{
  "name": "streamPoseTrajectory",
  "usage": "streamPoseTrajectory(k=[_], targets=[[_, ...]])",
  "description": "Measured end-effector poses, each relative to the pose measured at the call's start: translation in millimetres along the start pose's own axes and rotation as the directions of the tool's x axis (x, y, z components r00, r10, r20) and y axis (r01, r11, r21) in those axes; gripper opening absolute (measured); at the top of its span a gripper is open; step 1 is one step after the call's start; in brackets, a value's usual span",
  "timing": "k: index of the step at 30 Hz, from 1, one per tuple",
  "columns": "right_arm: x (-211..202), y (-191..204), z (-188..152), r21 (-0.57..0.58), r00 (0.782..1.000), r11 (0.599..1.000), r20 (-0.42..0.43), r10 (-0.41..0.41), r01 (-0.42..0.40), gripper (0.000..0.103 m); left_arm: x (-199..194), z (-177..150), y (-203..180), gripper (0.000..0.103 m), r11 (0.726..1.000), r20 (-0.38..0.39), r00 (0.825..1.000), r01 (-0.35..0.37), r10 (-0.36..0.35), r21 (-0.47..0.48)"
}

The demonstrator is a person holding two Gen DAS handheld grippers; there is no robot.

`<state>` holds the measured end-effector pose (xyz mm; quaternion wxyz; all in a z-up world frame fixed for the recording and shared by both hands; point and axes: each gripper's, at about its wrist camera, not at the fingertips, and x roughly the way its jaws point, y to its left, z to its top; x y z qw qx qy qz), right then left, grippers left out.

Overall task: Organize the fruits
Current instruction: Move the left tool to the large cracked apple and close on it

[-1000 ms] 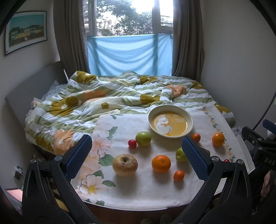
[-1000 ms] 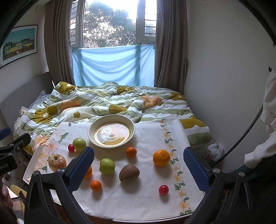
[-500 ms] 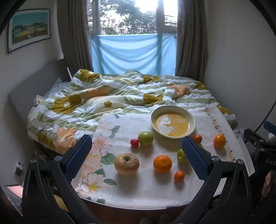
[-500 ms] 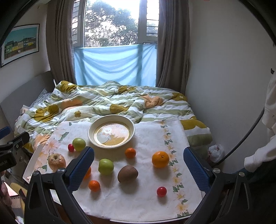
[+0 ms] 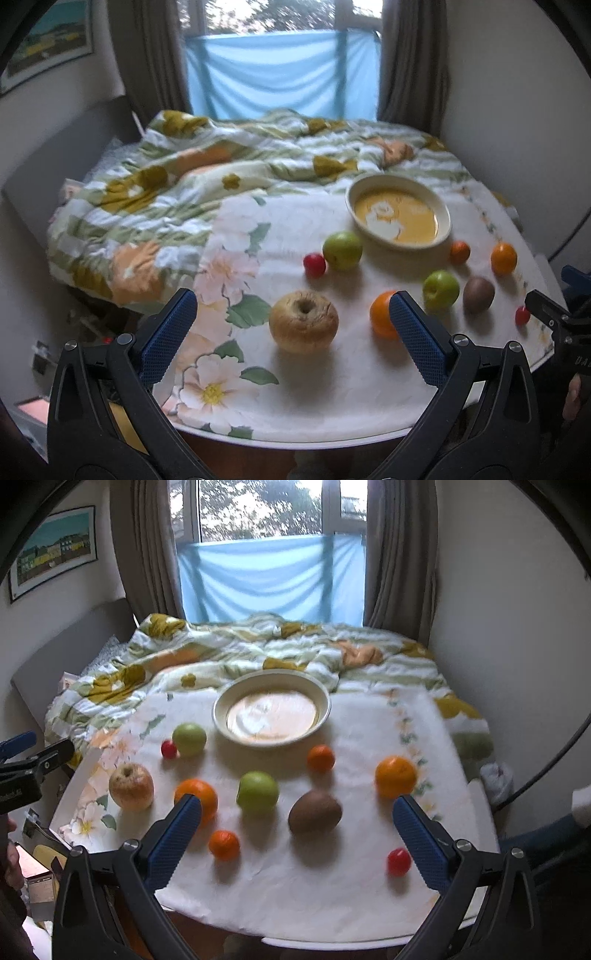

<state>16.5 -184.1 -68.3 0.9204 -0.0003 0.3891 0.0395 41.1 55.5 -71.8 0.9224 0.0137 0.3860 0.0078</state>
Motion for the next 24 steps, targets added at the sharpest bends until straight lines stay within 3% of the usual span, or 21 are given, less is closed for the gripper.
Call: streamPoseTrajectory(k=[7,16,20,22,24], targets=[[32,28,-30,0.033,0.998,0.999,-0.065,0.010,-0.008,0.103,40,-13,6,0.103,0.992,-0.068,0.995,0.076,-0.069,0.103],[68,52,-53,0.078,0.991,0.997,-0.131,0.004,0.006,0.103,88,-24,-2,0.103,0.954,-0.172,0.973,0.190,-0.152,0.231],[76,57,-58,0.096,0.988,0.995,-0.153,-0.004,0.019,0.102,103,-26,-4,0.100,0.940,-0.215,0.962,0.225,-0.172,0.255],[79,58,-59,0.100,0.986,0.995,-0.165,-0.004,0.020,0.096,108,-27,-6,0.098,0.935,-0.229,0.958,0.233,-0.172,0.269],[84,59,-60,0.101,0.984,0.995,-0.180,-0.004,0.022,0.093,113,-27,-8,0.089,0.929,-0.243,0.954,0.241,-0.174,0.281]])
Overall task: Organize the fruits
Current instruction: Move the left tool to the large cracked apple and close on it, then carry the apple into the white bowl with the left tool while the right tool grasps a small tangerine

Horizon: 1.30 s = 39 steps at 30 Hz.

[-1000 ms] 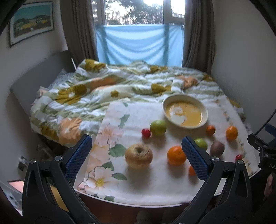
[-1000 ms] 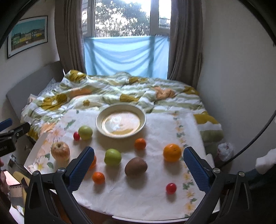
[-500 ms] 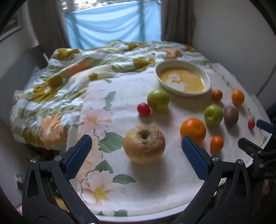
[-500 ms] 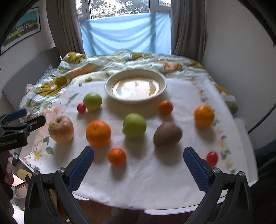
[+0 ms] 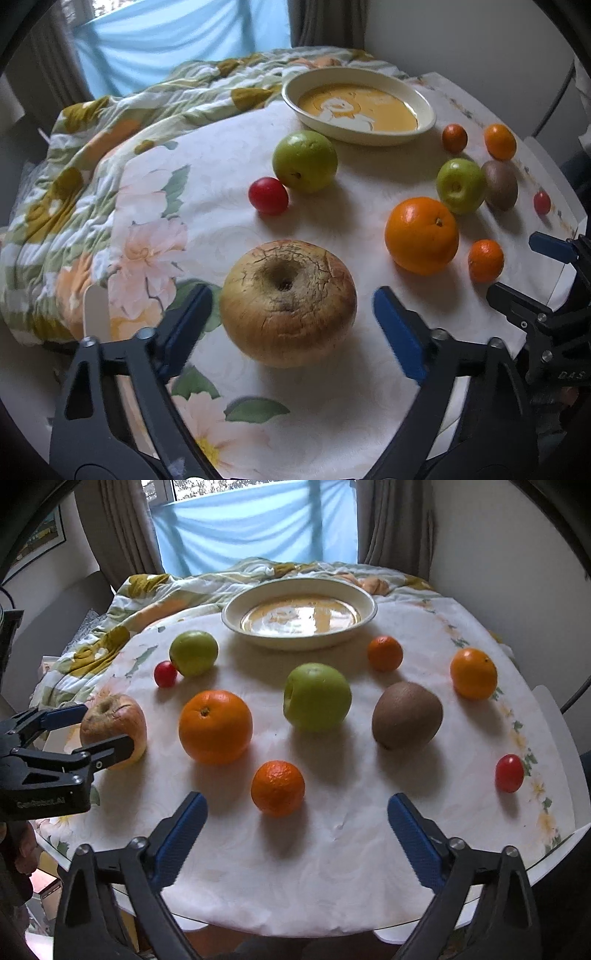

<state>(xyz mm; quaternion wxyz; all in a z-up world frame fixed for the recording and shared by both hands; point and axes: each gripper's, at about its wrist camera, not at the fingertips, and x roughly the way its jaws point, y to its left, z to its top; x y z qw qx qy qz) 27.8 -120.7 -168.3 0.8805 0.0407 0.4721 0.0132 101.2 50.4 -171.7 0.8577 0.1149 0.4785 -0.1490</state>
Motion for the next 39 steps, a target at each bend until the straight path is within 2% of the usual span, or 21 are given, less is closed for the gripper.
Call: streamPoseTrajectory(k=[3,13,20,21,22,24,29,39], targets=[[6,1,1,0.004,1.000,1.000,-0.016,0.003,-0.003,0.086,8,1,0,0.083,1.000,-0.026,0.999,-0.018,0.018,0.018],[20,3,3,0.002,0.998,1.000,-0.058,0.021,-0.020,0.061,7,0,2,0.082,0.999,-0.027,1.000,-0.008,0.009,0.031],[24,8,4,-0.015,0.997,1.000,-0.070,0.022,-0.023,0.052,5,-4,4,0.082,1.000,-0.025,1.000,-0.005,0.006,0.021],[25,9,4,-0.020,0.997,1.000,-0.071,0.019,-0.021,0.047,4,-5,4,0.082,1.000,-0.024,1.000,-0.004,0.005,0.018],[25,9,4,-0.026,0.997,0.999,-0.073,0.019,-0.021,0.037,4,-6,5,0.082,1.000,-0.024,1.000,-0.004,0.004,0.016],[25,10,5,-0.034,0.997,0.999,-0.074,0.014,-0.017,0.032,2,-9,5,0.082,1.000,-0.023,1.000,-0.002,0.003,0.011],[21,10,6,-0.036,0.998,0.999,-0.066,0.024,-0.026,0.031,-3,-13,5,0.082,1.000,-0.018,1.000,0.008,-0.009,-0.010],[-11,17,22,-0.053,1.000,0.998,-0.002,0.028,-0.028,0.031,-37,-1,11,0.082,0.999,0.062,0.998,0.021,-0.018,-0.041]])
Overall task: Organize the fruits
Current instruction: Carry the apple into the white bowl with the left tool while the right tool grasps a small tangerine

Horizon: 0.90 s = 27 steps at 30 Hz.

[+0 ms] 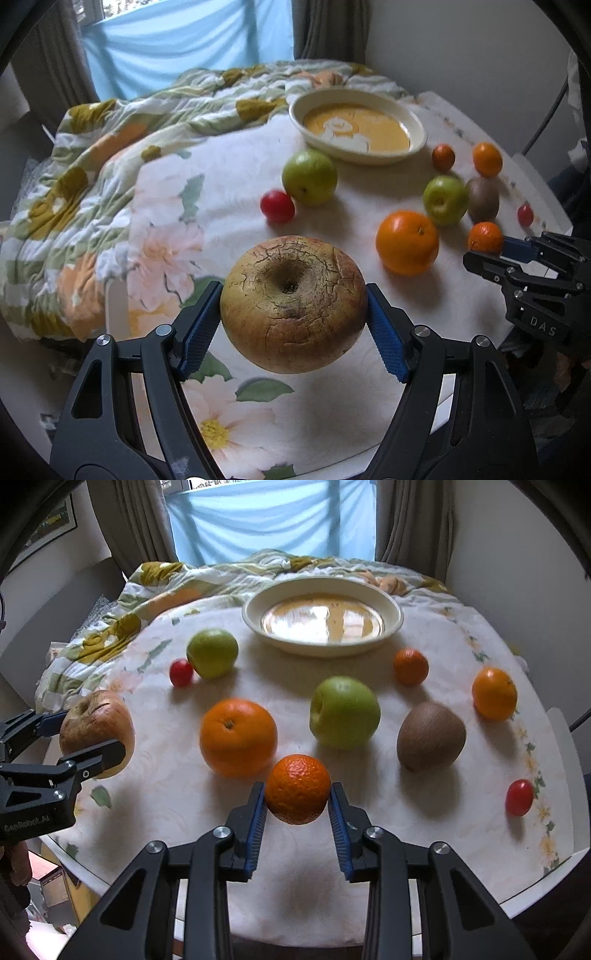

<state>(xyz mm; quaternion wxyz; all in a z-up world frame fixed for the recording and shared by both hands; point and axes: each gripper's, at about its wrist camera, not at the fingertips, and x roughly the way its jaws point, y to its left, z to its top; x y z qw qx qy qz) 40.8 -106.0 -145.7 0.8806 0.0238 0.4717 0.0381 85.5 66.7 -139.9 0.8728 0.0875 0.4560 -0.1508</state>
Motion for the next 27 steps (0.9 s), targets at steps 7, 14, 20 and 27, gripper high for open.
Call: streamPoseTrajectory(k=[7,14,20,27], targets=[[-30,-4,28,0.005,0.998,1.000,0.065,0.009,-0.010,0.031,-27,33,-2,0.082,1.000,0.079,0.997,0.000,-0.001,0.010],[-43,-27,67,-0.009,0.992,1.000,0.126,0.014,-0.013,0.031,-33,80,-9,0.082,1.000,0.146,0.989,0.007,-0.005,-0.017],[-36,-55,107,-0.041,0.988,0.999,0.147,0.038,-0.033,0.031,-19,127,-23,0.082,0.998,0.184,0.983,0.012,-0.001,-0.058],[-6,-88,154,-0.088,0.988,0.993,0.131,0.085,-0.074,0.031,27,180,-38,0.082,0.995,0.167,0.986,0.021,-0.004,-0.100]])
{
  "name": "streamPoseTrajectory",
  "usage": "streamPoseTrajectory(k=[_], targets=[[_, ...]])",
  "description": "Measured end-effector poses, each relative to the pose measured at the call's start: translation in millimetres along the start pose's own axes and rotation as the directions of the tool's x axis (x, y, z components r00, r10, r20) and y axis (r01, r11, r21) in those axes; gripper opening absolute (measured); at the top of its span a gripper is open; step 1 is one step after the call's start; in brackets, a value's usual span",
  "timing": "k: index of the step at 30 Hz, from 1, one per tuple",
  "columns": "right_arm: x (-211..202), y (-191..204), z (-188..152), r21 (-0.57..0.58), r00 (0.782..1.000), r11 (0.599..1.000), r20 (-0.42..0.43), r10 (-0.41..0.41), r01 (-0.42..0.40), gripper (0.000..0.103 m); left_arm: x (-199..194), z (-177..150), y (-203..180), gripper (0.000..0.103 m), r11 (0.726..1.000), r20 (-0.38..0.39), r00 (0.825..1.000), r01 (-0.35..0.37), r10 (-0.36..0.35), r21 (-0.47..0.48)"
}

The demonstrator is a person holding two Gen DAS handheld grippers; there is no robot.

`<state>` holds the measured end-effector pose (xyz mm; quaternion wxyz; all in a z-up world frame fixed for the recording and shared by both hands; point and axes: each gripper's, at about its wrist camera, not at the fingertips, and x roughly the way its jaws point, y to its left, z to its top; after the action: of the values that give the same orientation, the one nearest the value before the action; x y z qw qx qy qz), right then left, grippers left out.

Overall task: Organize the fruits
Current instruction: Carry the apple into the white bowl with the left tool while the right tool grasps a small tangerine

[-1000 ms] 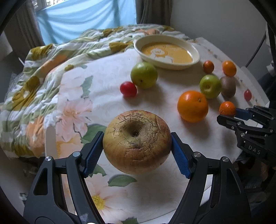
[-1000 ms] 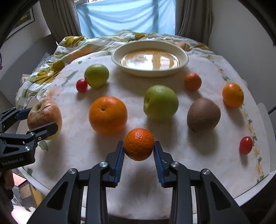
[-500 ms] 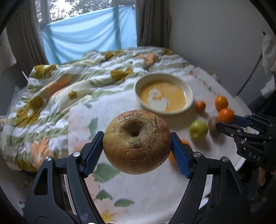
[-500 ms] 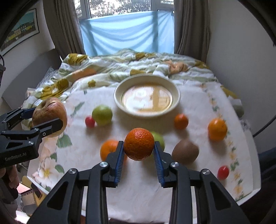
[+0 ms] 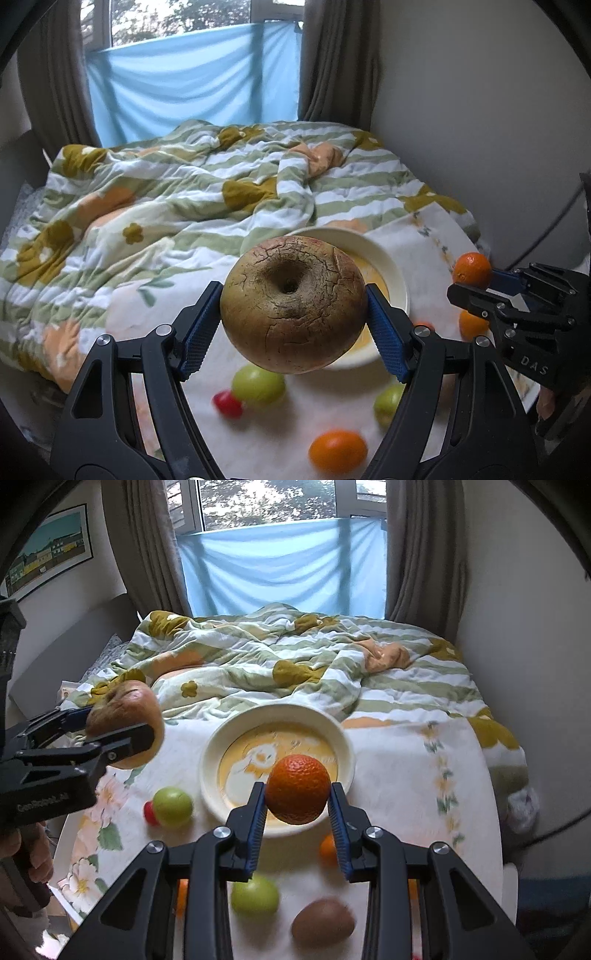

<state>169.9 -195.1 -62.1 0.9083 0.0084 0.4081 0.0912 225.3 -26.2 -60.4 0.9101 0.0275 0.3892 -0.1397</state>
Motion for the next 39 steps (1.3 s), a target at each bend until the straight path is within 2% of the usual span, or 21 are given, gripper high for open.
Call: streamPoseTrajectory(k=[9,19,25,31,34,39], targets=[[57,-42,39,-0.027,0.998,0.999,-0.040,0.041,-0.042,0.031,88,23,-6,0.082,0.997,-0.084,0.996,-0.020,0.014,-0.074],[99,-69,46,-0.028,0.992,0.996,-0.094,0.083,-0.086,0.031,155,28,-19,0.082,0.997,-0.173,0.984,-0.057,0.049,-0.044],[102,-81,42,-0.003,0.990,0.996,-0.110,0.085,-0.086,0.031,168,25,-28,0.082,0.998,-0.200,0.978,-0.059,0.058,0.001],[97,-85,39,0.021,0.992,0.997,-0.108,0.071,-0.070,0.031,176,21,-30,0.083,1.000,-0.228,0.973,-0.023,0.019,-0.014],[94,-87,38,0.028,0.992,0.997,-0.107,0.069,-0.066,0.031,163,22,-30,0.101,1.000,-0.185,0.982,-0.024,0.021,-0.013],[86,-84,37,0.023,0.993,0.998,-0.099,0.062,-0.060,0.031,141,29,-24,0.103,0.999,-0.148,0.988,-0.035,0.031,-0.023]])
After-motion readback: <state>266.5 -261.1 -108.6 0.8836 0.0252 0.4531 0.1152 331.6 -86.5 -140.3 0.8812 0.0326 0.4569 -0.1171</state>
